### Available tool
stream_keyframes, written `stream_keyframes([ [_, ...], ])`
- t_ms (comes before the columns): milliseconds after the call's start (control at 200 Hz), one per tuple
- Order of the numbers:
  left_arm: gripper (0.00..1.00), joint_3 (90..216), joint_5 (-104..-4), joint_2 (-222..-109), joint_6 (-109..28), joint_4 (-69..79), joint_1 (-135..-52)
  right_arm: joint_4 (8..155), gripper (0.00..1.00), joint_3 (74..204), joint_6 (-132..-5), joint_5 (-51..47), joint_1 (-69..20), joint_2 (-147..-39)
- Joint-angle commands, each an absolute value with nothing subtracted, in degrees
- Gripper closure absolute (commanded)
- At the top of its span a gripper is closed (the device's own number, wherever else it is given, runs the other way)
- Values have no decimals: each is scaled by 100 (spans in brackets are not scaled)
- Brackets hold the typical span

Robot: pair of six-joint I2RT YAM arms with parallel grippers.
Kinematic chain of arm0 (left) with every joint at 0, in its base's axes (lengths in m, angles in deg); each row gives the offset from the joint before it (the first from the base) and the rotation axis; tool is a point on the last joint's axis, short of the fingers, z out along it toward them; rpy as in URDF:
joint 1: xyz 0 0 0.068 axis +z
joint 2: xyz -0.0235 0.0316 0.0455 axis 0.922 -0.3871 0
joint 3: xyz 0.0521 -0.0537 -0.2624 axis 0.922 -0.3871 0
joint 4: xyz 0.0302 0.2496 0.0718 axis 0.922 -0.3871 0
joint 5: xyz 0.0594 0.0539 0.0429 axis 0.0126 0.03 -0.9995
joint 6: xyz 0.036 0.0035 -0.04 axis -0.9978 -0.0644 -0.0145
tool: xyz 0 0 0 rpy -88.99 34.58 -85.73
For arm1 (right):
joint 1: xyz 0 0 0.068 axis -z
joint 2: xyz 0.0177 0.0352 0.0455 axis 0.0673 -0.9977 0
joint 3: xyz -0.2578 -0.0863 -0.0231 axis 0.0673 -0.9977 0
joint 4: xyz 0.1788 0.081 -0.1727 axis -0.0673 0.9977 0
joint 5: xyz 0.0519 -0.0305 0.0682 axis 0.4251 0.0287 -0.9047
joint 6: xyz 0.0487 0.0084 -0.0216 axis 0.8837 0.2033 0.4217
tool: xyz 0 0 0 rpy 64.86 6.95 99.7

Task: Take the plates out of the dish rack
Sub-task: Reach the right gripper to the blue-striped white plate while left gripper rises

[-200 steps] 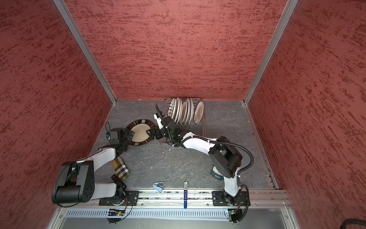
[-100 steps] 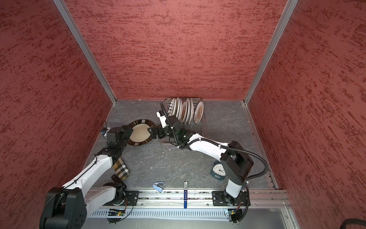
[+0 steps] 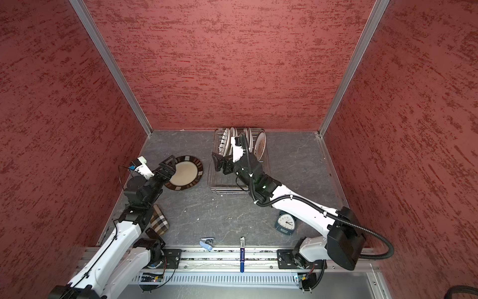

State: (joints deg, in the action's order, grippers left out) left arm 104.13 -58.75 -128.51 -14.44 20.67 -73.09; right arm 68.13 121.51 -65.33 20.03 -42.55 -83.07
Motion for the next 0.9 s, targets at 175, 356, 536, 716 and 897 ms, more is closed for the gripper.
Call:
stream_keyframes([
  [175,1,11025,-3568,-14247,-1168,4395,-7433,7913,1,13069,-6255,2707,-3790,-8545],
  [356,1,11390,-4827,-14225,-2077,3197,-8132,7939,1,13393,-6610,2769,-3789,-8739],
  [536,1,11269,-4766,-14224,-1997,3250,-8077,8965,1,14781,-6809,2868,-3780,-9897],
  [716,1,11281,-4776,-14307,-1995,3155,-7989,8857,5,15065,-6682,2801,-3608,-10317],
  [897,1,11296,-4502,-14651,-1912,3375,-7981,9603,30,15967,-6483,2376,-3376,-10963],
])
